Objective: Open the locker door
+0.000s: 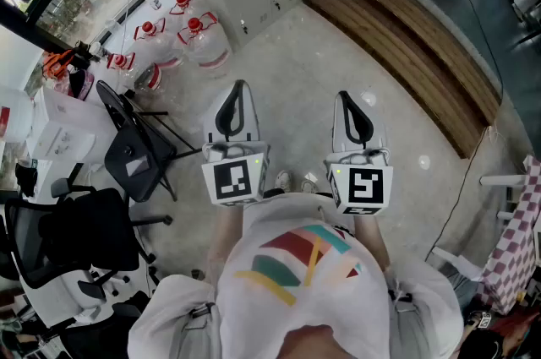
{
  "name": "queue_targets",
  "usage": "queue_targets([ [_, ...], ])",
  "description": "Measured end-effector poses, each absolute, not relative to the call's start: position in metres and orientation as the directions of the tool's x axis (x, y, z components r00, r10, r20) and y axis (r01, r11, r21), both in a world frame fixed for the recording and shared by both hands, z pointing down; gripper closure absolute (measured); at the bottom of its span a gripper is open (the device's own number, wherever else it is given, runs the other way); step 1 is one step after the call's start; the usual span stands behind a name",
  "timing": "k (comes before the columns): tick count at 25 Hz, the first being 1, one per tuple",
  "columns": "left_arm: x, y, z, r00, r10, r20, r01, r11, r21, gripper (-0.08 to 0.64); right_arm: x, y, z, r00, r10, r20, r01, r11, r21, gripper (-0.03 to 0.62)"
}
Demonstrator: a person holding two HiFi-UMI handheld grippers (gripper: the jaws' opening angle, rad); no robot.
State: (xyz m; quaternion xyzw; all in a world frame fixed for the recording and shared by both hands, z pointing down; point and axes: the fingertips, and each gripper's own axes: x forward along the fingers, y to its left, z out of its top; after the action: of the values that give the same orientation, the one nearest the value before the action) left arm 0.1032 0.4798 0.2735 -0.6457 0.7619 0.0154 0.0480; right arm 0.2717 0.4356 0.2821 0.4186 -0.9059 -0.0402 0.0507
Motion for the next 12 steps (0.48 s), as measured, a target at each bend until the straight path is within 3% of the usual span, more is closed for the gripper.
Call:
queue_targets([
  [12,0.093,0.464,0.268,-0.141,-0.987,-0.082,-0.988,0.146,-0.058,0.543,0.261,0.422,0.290,-0.633,-0.769,0.089,-0.759,0.639,0.125,0.588],
])
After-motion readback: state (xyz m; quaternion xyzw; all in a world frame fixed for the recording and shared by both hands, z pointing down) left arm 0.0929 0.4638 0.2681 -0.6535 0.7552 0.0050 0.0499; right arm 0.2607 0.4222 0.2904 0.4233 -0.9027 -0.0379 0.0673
